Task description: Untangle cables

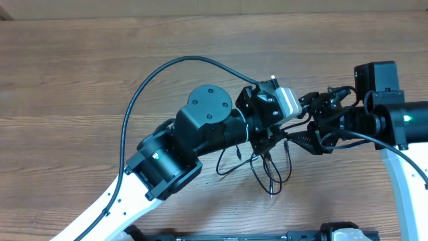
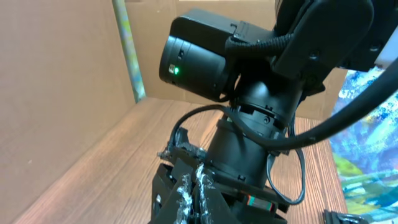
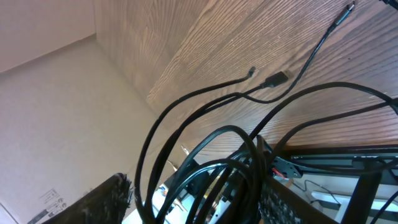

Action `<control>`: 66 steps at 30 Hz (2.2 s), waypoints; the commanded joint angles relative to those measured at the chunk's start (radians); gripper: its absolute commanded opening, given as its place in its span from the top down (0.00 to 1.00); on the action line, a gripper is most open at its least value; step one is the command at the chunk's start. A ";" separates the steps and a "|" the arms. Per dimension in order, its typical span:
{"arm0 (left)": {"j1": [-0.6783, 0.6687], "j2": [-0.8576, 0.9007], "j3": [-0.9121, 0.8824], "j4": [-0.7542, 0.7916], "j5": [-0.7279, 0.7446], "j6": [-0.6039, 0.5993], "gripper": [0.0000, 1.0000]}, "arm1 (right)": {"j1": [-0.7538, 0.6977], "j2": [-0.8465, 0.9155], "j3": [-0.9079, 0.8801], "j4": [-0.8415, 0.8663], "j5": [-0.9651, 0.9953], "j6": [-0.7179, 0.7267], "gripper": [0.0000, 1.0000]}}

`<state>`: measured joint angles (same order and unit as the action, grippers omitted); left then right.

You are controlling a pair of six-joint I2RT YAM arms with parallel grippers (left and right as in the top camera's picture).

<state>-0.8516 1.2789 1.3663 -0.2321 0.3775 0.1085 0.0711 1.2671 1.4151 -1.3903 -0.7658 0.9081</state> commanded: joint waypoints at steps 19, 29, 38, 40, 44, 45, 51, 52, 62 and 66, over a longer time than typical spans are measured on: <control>-0.006 -0.016 0.011 -0.137 -0.031 0.049 0.00 | 0.090 0.081 0.006 0.114 0.147 -0.027 0.96; -0.005 -0.008 0.011 -0.591 -0.241 0.048 0.00 | -0.134 0.081 0.006 0.067 0.219 -0.250 0.76; -0.005 0.227 0.011 -0.514 -0.335 -0.074 0.00 | -0.147 0.081 0.006 -0.059 0.649 -0.289 0.00; -0.005 0.308 0.011 -0.449 -0.333 -0.112 0.00 | -0.147 0.081 0.006 -0.068 0.678 -0.289 0.00; -0.003 0.568 0.011 -0.321 -0.362 -0.328 0.00 | -0.147 0.081 0.006 -0.087 0.706 -0.289 0.00; -0.003 0.613 0.011 -0.294 -0.358 -0.343 0.00 | -0.147 0.081 0.006 -0.086 0.706 -0.289 0.00; -0.005 0.794 0.011 -0.243 -0.359 -0.427 0.11 | -0.147 0.081 0.006 -0.085 0.706 -0.289 0.00; -0.004 0.794 0.011 -0.238 -0.362 -0.427 0.15 | -0.147 0.081 0.006 -0.084 0.706 -0.289 0.00; -0.005 0.815 0.011 -0.179 -0.410 -0.426 0.39 | -0.147 0.081 0.006 -0.090 0.705 -0.289 0.00; -0.006 0.837 0.011 -0.134 -0.352 -0.415 0.96 | -0.147 0.081 0.006 -0.096 0.705 -0.289 0.00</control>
<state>-0.8516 2.0907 1.3735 -0.3584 0.0071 -0.3122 -0.0723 1.3533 1.4151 -1.4837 -0.0708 0.6247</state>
